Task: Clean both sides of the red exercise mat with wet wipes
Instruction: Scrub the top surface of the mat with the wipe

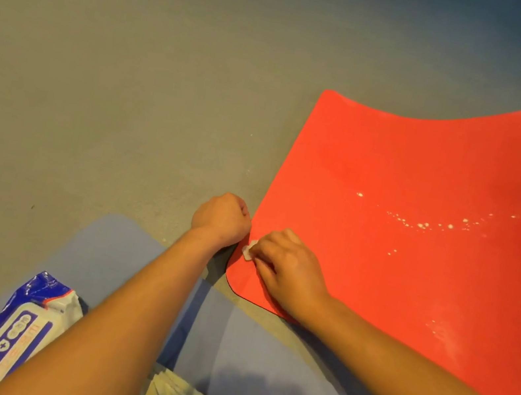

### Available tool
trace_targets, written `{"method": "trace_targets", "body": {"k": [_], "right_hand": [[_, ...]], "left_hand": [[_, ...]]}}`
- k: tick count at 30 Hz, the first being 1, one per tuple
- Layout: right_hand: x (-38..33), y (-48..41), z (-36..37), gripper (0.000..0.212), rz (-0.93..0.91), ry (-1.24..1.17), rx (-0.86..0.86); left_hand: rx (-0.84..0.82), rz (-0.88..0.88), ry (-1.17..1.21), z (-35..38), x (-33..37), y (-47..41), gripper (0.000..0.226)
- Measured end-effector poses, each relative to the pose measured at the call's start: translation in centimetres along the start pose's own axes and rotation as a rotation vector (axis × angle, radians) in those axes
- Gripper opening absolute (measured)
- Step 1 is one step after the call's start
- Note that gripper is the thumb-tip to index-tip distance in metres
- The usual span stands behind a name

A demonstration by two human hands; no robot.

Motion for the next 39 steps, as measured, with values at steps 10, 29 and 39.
{"method": "trace_targets", "body": {"k": [10, 29, 39], "right_hand": [[6.4, -8.2, 0.1, 0.011, 0.342, 0.107, 0.075], [7.9, -10.5, 0.0, 0.009, 0.394, 0.157, 0.038], [9.1, -10.0, -0.6, 0.014, 0.163, 0.221, -0.003]], "left_hand": [[0.049, 0.003, -0.01, 0.9, 0.5, 0.2, 0.011], [0.019, 0.143, -0.202, -0.1, 1.1, 0.9, 0.03], [0.167, 0.255, -0.135, 2.2, 2.3, 0.4, 0.03]]}}
Point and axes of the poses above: each hand's wrist, its own y-axis away from the middle knuckle, its own z-axis out of the palm, x = y × z, the point moved 2 cm from there along -y, towards the middle knuckle, and after that the axes turned 3 degrees about -z, right-handed, at the moved point
